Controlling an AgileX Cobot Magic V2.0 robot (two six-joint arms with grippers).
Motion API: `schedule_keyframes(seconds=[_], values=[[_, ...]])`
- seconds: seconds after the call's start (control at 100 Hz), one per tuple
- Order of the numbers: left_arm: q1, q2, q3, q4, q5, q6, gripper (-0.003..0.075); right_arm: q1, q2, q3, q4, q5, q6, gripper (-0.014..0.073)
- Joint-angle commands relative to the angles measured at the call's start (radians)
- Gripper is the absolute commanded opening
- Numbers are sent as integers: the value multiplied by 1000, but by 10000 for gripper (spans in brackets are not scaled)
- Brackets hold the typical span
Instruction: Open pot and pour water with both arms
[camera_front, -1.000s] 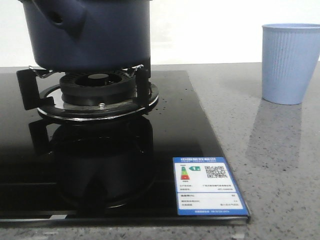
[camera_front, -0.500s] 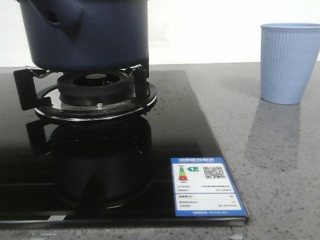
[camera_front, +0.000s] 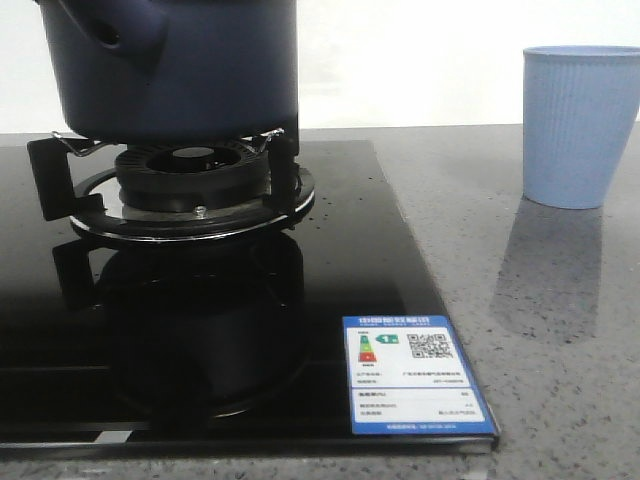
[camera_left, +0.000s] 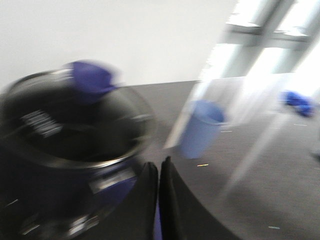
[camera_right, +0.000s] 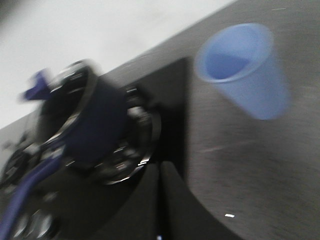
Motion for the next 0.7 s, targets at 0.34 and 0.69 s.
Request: schedule_keyframes(seconds=[0.34, 0.69], values=[[3, 225, -153, -285, 199, 500, -8, 192, 17, -57, -120, -297, -832, -73], [-65, 358, -221, -266, 13, 648, 688, 192, 13, -57, -116, -342, -832, 195]])
